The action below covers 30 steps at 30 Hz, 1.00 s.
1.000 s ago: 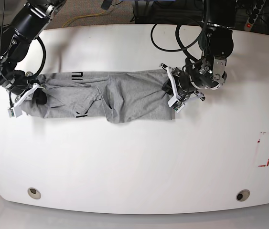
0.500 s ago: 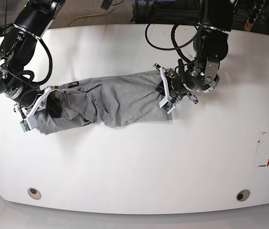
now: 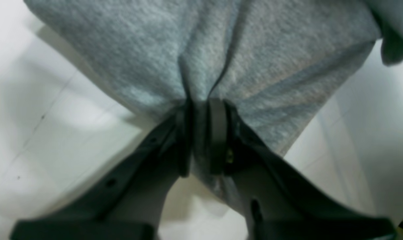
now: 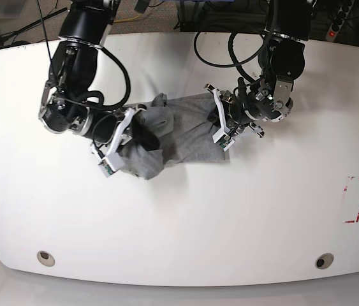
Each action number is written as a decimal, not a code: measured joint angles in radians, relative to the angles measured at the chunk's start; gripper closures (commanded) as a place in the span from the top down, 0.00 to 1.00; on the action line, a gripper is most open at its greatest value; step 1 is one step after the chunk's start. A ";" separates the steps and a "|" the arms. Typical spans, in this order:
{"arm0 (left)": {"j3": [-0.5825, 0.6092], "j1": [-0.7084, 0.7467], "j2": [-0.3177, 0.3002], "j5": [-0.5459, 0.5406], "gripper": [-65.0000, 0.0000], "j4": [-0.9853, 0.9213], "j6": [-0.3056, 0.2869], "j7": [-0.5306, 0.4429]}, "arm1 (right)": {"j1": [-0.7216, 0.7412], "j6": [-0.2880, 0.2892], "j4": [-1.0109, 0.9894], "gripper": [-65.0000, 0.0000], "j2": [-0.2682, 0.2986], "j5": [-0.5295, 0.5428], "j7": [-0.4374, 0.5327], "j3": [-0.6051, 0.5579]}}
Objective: Fold the T-shirt properly
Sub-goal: 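Fold the strip end with the right gripper onto the left gripper's end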
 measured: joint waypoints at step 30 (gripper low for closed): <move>-0.094 0.054 0.002 0.012 0.19 0.181 -0.028 0.056 | -0.013 -0.004 -0.064 0.79 -0.083 -0.238 0.193 -0.180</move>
